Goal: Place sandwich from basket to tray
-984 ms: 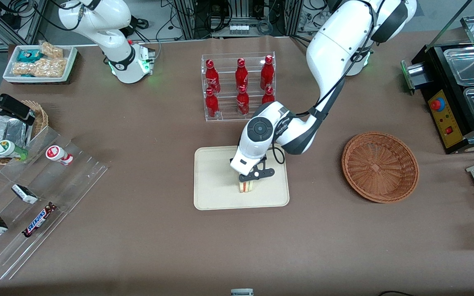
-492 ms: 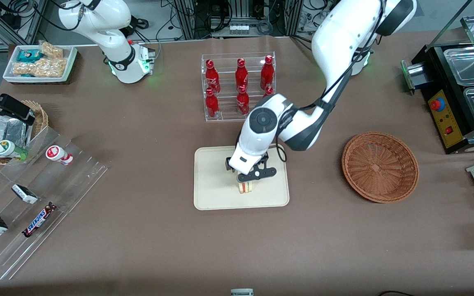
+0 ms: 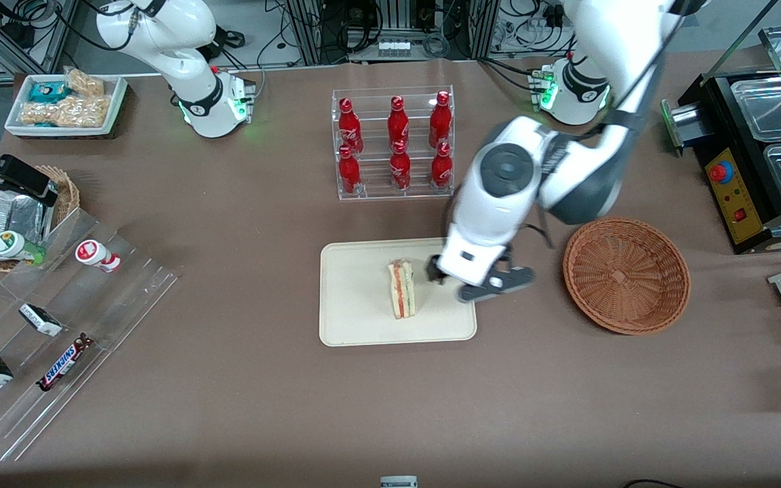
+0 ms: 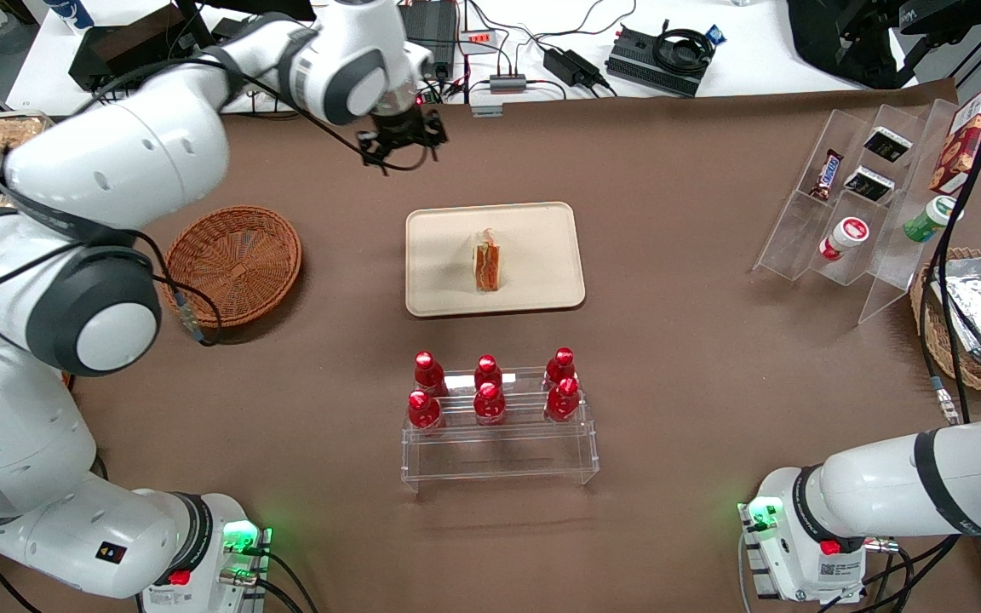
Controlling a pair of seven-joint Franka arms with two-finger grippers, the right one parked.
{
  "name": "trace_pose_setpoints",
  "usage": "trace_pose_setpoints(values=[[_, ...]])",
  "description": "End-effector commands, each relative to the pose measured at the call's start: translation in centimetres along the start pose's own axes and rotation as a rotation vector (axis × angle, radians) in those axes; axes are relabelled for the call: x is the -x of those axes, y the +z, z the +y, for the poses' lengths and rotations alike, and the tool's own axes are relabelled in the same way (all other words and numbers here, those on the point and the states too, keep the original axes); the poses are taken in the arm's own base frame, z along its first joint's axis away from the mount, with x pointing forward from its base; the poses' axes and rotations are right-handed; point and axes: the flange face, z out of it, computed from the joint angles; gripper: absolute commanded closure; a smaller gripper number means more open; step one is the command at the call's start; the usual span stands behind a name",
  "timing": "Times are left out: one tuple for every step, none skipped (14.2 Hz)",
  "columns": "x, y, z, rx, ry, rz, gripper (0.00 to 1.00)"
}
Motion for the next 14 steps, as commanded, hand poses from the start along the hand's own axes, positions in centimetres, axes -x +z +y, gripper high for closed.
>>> trace_pose_setpoints(values=[[-2.6,-0.1,-4.9,-0.042,0.010,-0.026,0.00],[-3.7,-0.5,-6.8,-0.057,0.031,-0.039,0.00],[-4.5,-1.3,-8.7,-0.069,0.055,-0.051,0.00],[-5.4,-1.9,-10.9,-0.074,0.068,-0.073,0.00],[-5.7,-3.1,-12.6,-0.067,0.088,-0.081,0.00],[-6.3,-3.9,-14.5,-0.064,0.102,-0.094,0.00],[-7.1,-4.6,-16.4,-0.057,0.118,-0.104,0.00],[-7.4,-5.3,-17.4,-0.052,0.138,-0.110,0.00],[-7.9,-6.0,-19.0,-0.056,0.149,-0.118,0.00],[-8.0,-6.8,-20.2,-0.060,0.166,-0.125,0.00],[-8.0,-7.4,-21.3,-0.064,0.192,-0.135,0.00],[-7.5,-8.4,-22.5,-0.069,0.223,-0.137,0.00],[-7.0,-9.3,-23.7,-0.072,0.243,-0.129,0.00],[-6.5,-10.0,-24.4,-0.075,0.256,-0.123,0.00]])
